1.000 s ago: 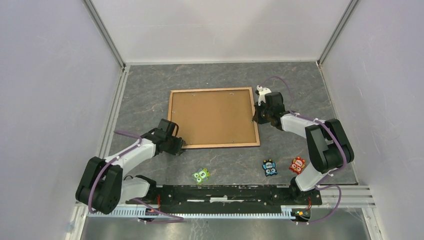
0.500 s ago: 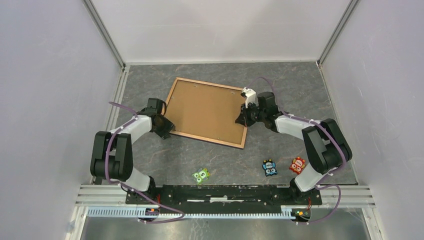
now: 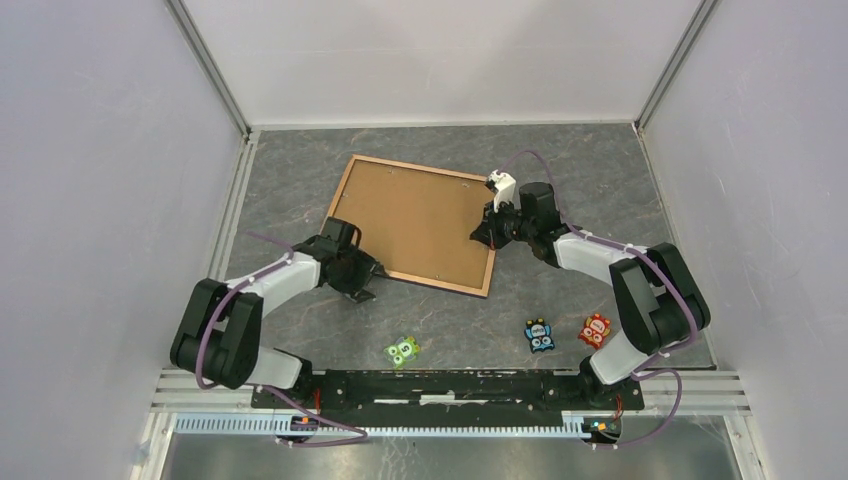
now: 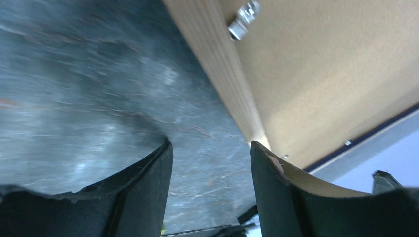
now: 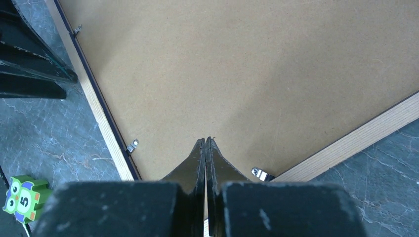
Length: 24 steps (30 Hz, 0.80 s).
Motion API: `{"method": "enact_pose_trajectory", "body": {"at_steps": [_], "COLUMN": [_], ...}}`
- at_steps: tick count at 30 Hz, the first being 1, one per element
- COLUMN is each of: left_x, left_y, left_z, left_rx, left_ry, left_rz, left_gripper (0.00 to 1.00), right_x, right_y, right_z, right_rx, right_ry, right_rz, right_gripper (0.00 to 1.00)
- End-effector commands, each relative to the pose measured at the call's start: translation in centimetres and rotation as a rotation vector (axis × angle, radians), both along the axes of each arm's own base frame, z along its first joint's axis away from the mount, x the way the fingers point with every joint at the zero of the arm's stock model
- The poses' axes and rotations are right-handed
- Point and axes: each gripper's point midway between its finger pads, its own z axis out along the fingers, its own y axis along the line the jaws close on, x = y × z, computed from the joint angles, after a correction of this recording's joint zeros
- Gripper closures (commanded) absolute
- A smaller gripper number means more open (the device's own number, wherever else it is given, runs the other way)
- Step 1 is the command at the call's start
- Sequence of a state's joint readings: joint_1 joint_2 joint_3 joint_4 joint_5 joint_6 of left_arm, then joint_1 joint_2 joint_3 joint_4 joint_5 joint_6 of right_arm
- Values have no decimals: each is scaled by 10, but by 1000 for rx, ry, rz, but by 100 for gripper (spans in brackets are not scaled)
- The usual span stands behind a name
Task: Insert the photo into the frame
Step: Adjust the photo frame at the center of the board.
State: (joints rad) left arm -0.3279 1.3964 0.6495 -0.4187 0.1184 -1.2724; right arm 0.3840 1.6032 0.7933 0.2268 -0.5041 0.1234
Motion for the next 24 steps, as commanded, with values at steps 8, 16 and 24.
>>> {"method": "enact_pose_trajectory", "body": {"at_steps": [8,16,24], "left_x": [5,-8,-5], "left_y": [-53,-30,-16], "left_z": [-31,-50,-57], "left_rx": [-63,73,215], "left_ry": [101,143,141], "left_rz": [140,144,-248], "left_gripper": [42,62,90], "right_x": [9,12,19], "right_y": [-10,-19,-35], "right_z": [28,33,27], "right_rx": [-11,-16,-50], "right_ry": [-101,-118,-105], "right_rz": [-35,-63,-143], "right_gripper": [100,100,100]}}
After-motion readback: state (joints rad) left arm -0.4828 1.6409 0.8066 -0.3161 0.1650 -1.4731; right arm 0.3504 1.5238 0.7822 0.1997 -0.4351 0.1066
